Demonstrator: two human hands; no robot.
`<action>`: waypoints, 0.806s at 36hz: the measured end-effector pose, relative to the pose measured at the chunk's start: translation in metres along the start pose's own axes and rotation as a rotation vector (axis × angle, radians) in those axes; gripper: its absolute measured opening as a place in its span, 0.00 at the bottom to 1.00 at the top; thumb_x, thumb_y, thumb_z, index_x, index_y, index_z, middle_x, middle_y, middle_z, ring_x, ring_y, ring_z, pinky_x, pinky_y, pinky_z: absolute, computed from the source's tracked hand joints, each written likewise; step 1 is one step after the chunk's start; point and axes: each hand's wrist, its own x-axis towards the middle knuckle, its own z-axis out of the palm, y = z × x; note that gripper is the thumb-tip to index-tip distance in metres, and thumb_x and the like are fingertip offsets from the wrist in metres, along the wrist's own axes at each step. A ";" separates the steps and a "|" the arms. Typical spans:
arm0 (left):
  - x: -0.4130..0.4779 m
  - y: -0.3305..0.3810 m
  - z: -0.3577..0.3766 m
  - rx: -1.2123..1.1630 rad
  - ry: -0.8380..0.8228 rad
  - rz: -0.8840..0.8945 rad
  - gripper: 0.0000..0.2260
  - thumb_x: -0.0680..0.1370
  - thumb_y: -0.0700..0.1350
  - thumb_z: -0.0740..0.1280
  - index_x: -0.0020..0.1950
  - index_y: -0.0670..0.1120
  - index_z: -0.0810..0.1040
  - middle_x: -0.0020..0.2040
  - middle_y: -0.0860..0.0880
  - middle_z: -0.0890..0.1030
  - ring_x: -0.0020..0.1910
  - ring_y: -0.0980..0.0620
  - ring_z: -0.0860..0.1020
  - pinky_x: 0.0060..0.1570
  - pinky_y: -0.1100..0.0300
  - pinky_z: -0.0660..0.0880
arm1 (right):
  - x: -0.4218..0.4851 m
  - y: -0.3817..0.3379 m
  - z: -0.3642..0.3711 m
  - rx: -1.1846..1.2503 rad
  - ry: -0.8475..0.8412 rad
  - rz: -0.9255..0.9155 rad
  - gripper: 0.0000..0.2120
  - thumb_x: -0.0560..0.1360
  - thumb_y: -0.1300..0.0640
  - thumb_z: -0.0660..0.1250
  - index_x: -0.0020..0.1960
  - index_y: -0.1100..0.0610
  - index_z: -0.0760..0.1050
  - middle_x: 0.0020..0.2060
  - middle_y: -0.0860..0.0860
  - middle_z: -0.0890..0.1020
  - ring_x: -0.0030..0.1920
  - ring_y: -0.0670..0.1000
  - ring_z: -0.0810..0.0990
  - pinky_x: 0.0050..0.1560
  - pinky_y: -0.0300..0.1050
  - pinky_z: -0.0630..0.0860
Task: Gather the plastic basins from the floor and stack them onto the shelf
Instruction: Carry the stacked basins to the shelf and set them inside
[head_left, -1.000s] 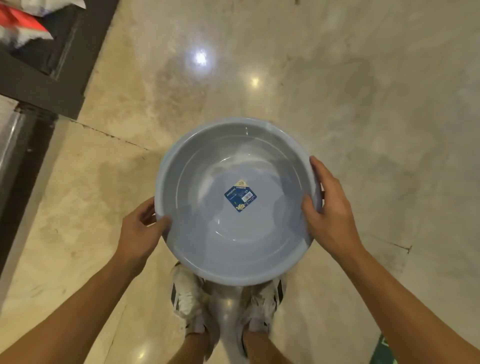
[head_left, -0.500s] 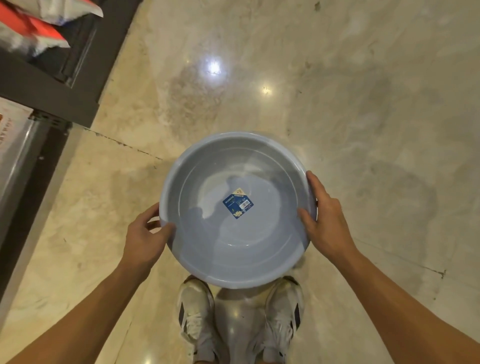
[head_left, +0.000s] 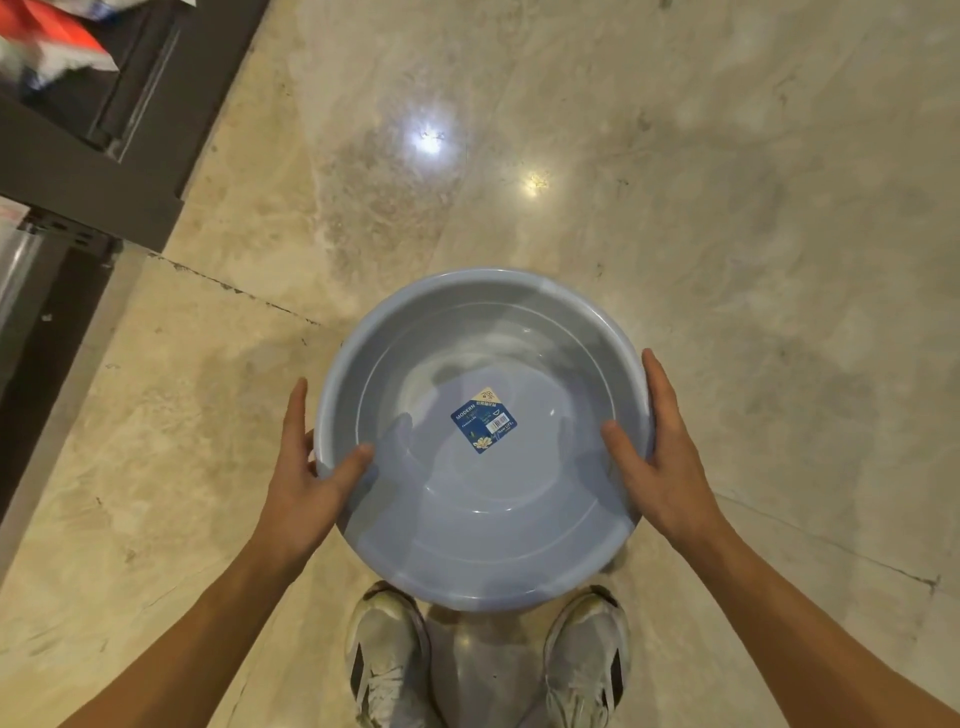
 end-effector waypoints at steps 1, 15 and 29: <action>0.001 0.000 0.001 0.028 -0.016 0.051 0.38 0.76 0.53 0.72 0.77 0.69 0.51 0.72 0.60 0.69 0.68 0.52 0.73 0.59 0.45 0.78 | 0.001 -0.002 0.002 0.042 0.017 0.012 0.34 0.82 0.52 0.65 0.81 0.40 0.52 0.72 0.24 0.59 0.74 0.34 0.62 0.72 0.43 0.64; -0.084 0.153 -0.049 -0.035 -0.080 0.159 0.26 0.77 0.55 0.67 0.71 0.73 0.62 0.61 0.66 0.76 0.59 0.51 0.80 0.49 0.44 0.83 | -0.067 -0.135 -0.103 0.191 0.110 0.070 0.23 0.82 0.46 0.62 0.76 0.36 0.62 0.70 0.35 0.71 0.66 0.41 0.75 0.63 0.46 0.78; -0.355 0.504 -0.163 -0.121 -0.208 0.465 0.27 0.77 0.43 0.68 0.69 0.69 0.70 0.68 0.62 0.75 0.62 0.65 0.77 0.55 0.64 0.79 | -0.300 -0.467 -0.363 0.280 0.330 -0.056 0.27 0.82 0.57 0.64 0.68 0.25 0.67 0.67 0.33 0.75 0.66 0.44 0.77 0.66 0.60 0.75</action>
